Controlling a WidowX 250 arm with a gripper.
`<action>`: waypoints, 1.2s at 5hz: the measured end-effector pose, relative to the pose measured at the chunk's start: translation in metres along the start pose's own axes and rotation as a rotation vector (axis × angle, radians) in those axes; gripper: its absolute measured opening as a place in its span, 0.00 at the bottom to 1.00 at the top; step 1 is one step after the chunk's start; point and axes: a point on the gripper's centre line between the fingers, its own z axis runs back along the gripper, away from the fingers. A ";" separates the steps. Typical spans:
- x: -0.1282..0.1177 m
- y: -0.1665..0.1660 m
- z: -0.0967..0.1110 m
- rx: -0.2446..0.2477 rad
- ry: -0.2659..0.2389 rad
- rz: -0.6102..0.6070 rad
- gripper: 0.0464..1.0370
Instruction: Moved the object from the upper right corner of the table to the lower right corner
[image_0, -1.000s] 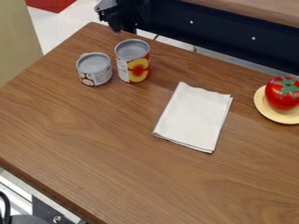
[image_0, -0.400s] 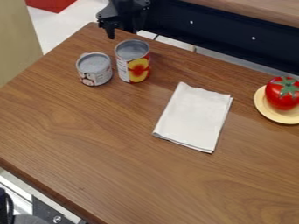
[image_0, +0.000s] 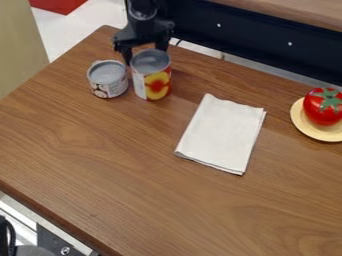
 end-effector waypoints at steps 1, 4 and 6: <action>-0.008 0.003 0.004 0.022 -0.010 -0.038 0.96; -0.061 0.021 0.020 0.021 0.050 -0.253 0.96; -0.087 0.034 0.039 0.011 0.025 -0.299 0.96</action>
